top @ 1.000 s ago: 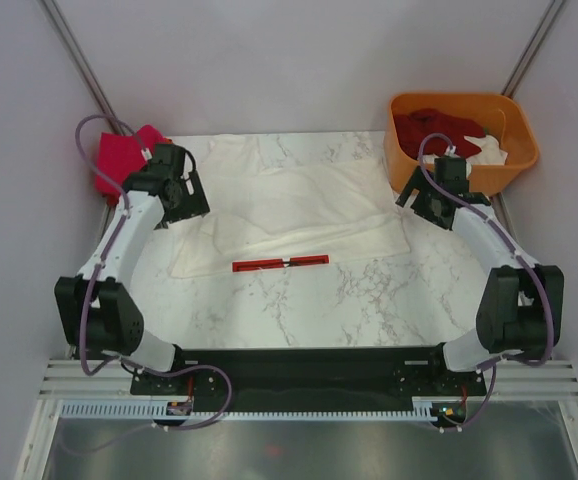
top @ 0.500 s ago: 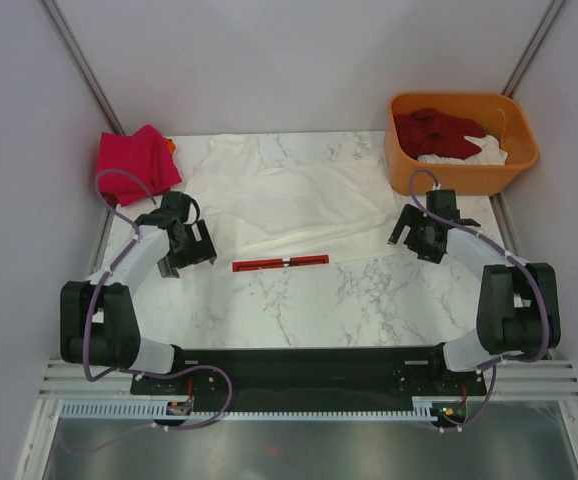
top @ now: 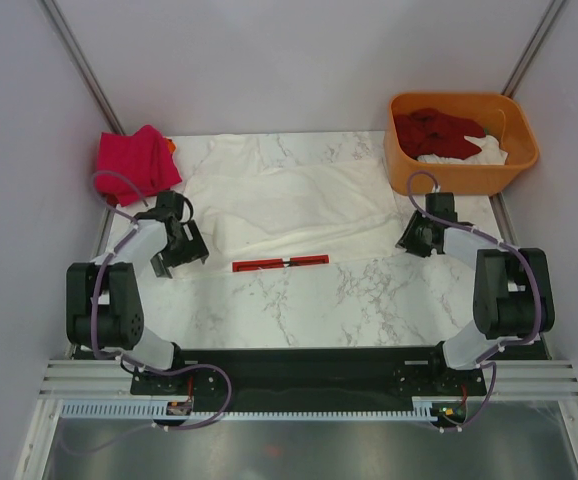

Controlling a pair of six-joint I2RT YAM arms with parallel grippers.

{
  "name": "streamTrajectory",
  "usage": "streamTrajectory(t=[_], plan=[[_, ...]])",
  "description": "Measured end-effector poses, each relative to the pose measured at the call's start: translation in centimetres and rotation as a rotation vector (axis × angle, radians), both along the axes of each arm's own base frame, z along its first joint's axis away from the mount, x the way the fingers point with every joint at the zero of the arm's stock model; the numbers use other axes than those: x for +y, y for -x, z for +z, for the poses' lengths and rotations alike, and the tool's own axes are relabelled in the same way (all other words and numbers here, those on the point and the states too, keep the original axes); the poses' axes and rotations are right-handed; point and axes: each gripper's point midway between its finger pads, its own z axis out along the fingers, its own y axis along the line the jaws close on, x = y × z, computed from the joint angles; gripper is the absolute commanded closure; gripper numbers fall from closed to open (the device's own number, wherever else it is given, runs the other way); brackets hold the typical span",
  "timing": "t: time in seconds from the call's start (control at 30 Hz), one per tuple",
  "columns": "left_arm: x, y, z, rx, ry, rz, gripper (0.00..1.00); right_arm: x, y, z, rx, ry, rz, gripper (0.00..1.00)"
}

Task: Fold and stack the t-shirts
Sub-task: Fold the tshirt

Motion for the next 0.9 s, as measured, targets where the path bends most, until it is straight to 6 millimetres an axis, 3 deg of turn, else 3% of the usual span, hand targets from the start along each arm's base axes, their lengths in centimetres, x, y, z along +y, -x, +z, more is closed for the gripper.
streamTrajectory(t=[0.03, 0.13, 0.2, 0.23, 0.27, 0.33, 0.37, 0.53, 0.67, 0.77, 0.83, 0.87, 0.9], plan=[[0.1, 0.1, -0.3, 0.013, -0.004, 0.003, 0.05, 0.0, 0.1, -0.1, 0.001, -0.001, -0.003, 0.78], [0.5, 0.4, -1.2, 0.047, -0.026, 0.015, 0.13, 0.0, 0.3, -0.4, 0.002, -0.006, -0.002, 0.98], [0.7, 0.5, -1.5, 0.061, -0.035, 0.025, 0.3, 0.2, 0.4, -0.4, -0.002, -0.013, -0.001, 1.0], [0.8, 0.6, -1.8, 0.07, -0.043, 0.03, 0.4, 0.2, 0.4, -0.4, -0.003, -0.017, 0.0, 1.0], [1.0, 0.7, -2.0, 0.081, -0.047, 0.033, 0.69, 0.2, 0.4, -0.5, -0.005, -0.018, 0.0, 1.0], [1.2, 0.8, -2.6, 0.105, -0.047, 0.052, 0.93, 0.5, 0.6, -0.4, -0.01, -0.028, 0.007, 1.0], [1.3, 0.5, -2.7, 0.108, -0.043, 0.058, 0.98, 0.7, 0.9, -0.4, -0.011, -0.04, 0.015, 1.0], [3.3, -1.0, -2.4, 0.099, -0.069, 0.111, 0.98, 2.5, 3.0, -0.5, -0.01, -0.135, 0.051, 1.0], [5.2, -2.0, -1.2, 0.078, -0.117, 0.134, 0.98, 4.2, 7.6, -0.3, 0.014, -0.24, 0.071, 1.0], [6.0, -2.3, -0.3, 0.053, -0.117, 0.146, 0.98, 4.6, 10.9, 1.0, 0.011, -0.268, 0.058, 1.0], [5.7, -1.5, 0.5, 0.031, -0.093, 0.147, 0.98, 4.2, 11.5, 2.6, -0.036, -0.265, 0.035, 0.98], [5.5, -0.9, 0.9, 0.021, -0.084, 0.144, 0.98, 3.8, 11.5, 3.5, -0.07, -0.255, 0.021, 0.88], [5.1, 0.0, 1.3, 0.009, -0.07, 0.14, 0.97, 3.4, 11.5, 4.2, -0.087, -0.245, 0.006, 0.54]])
